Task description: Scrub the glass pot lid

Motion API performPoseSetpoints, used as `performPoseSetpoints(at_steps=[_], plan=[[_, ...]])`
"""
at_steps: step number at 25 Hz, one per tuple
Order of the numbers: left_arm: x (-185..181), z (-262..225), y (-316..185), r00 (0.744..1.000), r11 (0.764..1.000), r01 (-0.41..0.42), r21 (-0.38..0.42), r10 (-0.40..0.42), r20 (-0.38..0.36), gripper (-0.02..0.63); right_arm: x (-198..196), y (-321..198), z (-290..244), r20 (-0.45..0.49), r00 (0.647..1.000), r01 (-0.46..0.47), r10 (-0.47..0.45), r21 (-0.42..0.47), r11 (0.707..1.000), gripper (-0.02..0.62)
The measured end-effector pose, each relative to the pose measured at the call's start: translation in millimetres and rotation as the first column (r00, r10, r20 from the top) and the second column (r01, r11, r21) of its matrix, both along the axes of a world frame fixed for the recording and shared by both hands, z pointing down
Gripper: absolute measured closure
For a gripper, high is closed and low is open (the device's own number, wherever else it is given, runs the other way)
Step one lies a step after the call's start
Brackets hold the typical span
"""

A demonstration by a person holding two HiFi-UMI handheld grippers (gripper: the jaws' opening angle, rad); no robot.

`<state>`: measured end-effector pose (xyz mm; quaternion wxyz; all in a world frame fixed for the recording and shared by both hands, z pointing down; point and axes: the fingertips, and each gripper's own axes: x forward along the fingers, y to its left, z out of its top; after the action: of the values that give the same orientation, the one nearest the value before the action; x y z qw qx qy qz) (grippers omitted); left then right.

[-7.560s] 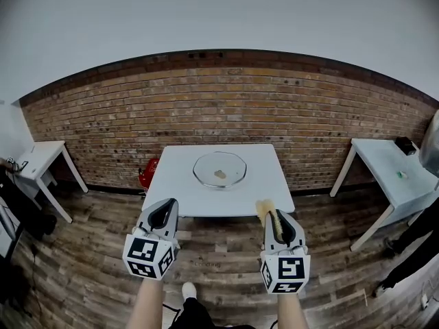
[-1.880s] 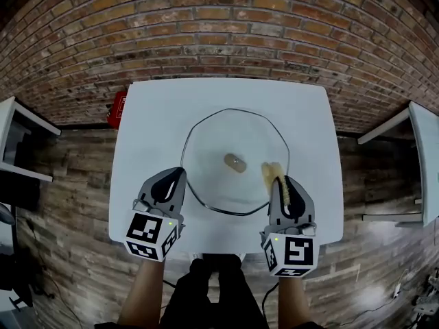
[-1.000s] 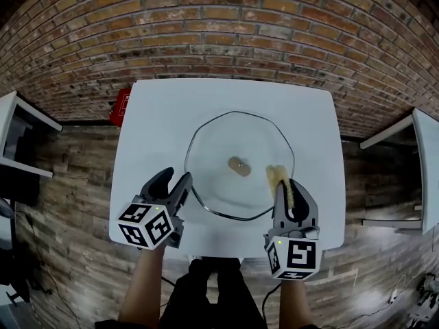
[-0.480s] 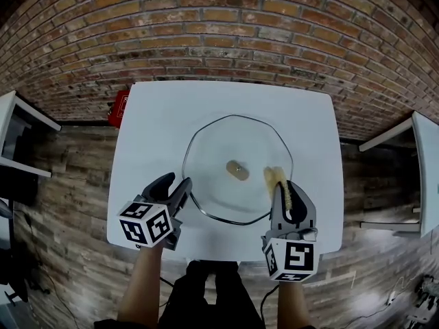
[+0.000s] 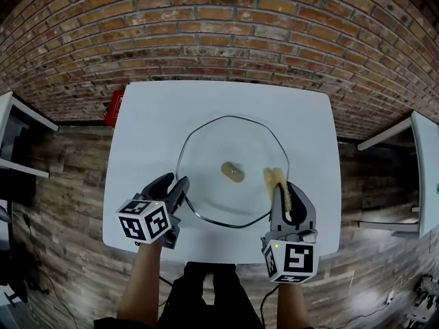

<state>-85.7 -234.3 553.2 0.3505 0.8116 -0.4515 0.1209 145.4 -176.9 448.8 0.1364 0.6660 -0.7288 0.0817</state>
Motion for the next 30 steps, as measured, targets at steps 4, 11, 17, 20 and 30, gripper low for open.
performPoseSetpoints(at_steps=[4, 11, 17, 20, 30], plan=[[-1, 3, -3, 1.000, 1.000, 0.003, -0.011, -0.003, 0.009, 0.426, -2, -3, -1, -0.002, 1.000, 0.002, -0.002, 0.003, 1.000, 0.537], [1, 8, -4, 1.000, 1.000, 0.012, -0.020, -0.011, 0.018, 0.453, 3, -3, 1, 0.000, 1.000, 0.000, 0.000, 0.000, 1.000, 0.537], [1, 10, -5, 1.000, 0.999, 0.024, -0.026, -0.024, 0.008, 0.463, 1, -5, 2, 0.004, 1.000, 0.005, -0.005, -0.002, 1.000, 0.537], [1, 11, -5, 1.000, 0.999, 0.023, -0.024, -0.023, 0.017, 0.468, 0, -6, 3, 0.007, 1.000, 0.009, -0.009, -0.003, 1.000, 0.537], [2, 11, -3, 1.000, 0.999, 0.016, -0.031, -0.016, 0.027, 0.469, -11, -16, -7, 0.006, 0.999, 0.037, -0.037, 0.016, 0.999, 0.537]])
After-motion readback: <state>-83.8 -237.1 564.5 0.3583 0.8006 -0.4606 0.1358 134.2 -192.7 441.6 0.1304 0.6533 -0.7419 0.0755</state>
